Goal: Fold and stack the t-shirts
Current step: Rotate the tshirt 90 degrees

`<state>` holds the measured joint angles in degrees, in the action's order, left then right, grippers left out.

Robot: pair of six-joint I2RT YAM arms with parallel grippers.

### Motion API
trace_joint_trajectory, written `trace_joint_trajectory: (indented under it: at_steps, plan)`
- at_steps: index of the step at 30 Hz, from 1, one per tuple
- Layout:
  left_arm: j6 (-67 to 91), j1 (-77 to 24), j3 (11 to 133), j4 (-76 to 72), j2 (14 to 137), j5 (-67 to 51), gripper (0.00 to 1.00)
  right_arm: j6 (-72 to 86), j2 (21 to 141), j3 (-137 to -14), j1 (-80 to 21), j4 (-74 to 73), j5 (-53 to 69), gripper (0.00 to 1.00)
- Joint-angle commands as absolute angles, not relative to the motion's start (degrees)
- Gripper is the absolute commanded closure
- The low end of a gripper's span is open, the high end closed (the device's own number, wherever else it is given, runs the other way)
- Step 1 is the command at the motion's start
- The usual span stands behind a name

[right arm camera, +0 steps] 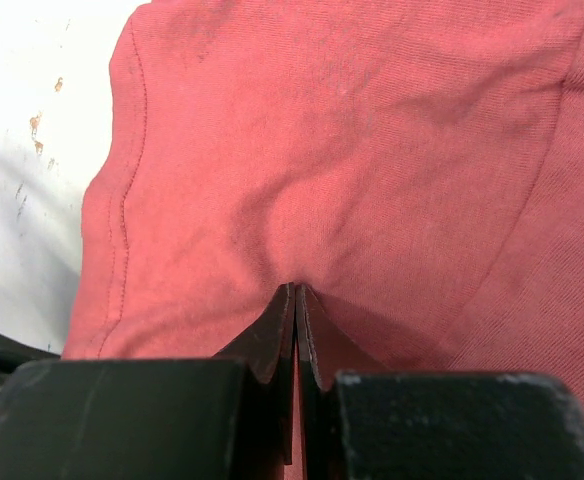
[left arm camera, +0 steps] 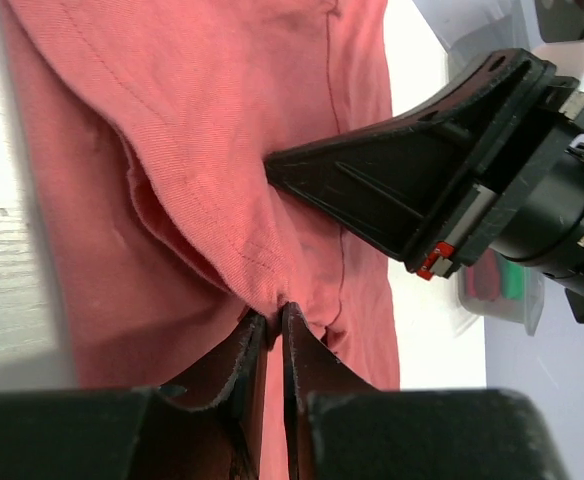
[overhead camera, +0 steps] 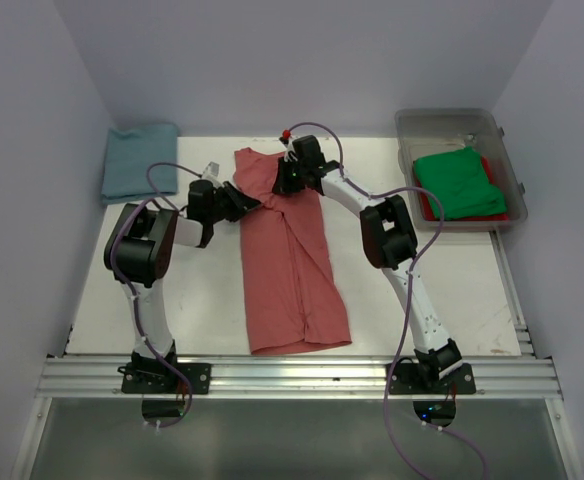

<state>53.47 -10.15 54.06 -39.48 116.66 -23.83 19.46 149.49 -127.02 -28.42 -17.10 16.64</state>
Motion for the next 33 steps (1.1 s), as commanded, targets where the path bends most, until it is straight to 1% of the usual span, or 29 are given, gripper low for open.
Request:
trace_joint_trajectory:
  at_steps: [1, 8, 15, 18, 19, 21, 24, 27, 28, 30, 33]
  plan:
    - [54.23, -9.93, 53.70, -44.91, 113.29, -26.63, 0.87, 17.23, 151.70, -124.54, -26.63, -25.75, 12.74, 1.00]
    - [56.25, -9.93, 56.77, -43.25, 114.17, -31.20, 0.88, 17.23, 151.52, -124.10, -26.54, -25.66, 12.83, 1.00]
    - [55.46, -9.23, 64.15, -23.59, 110.92, -33.57, 0.87, 16.79, 151.08, -123.22, -25.93, -25.84, 12.83, 1.00]
    - [55.11, -7.65, 66.88, -17.59, 109.87, -34.71, 0.80, 16.79, 151.08, -123.05, -25.75, -25.84, 12.92, 1.00]
    - [54.76, -6.60, 68.36, -15.84, 109.69, -34.72, 0.75, 16.79, 151.08, -123.05, -25.66, -25.75, 13.01, 1.00]
    - [53.71, -5.45, 69.60, -11.00, 109.08, -34.10, 0.62, 16.79, 151.08, -123.13, -25.75, -25.75, 13.10, 1.00]
    - [53.44, -3.43, 69.79, -8.53, 107.76, -33.23, 0.52, 16.79, 151.17, -123.14, -25.75, -25.75, 13.18, 1.00]
    - [53.70, -2.55, 68.65, -8.79, 105.82, -32.00, 0.46, 16.79, 151.17, -123.31, -25.66, -25.84, 13.18, 1.00]
    - [53.96, -2.55, 67.51, -9.49, 105.21, -31.64, 0.43, 16.79, 151.26, -123.40, -25.66, -25.93, 13.27, 1.00]
    - [54.66, -2.55, 65.75, -14.31, 103.54, -31.29, 0.39, 16.87, 151.26, -123.49, -25.75, -25.84, 13.27, 1.00]
    - [54.41, -2.64, 63.46, -22.75, 103.97, -32.61, 0.39, 17.23, 151.35, -123.40, -25.66, -25.66, 13.45, 1.00]
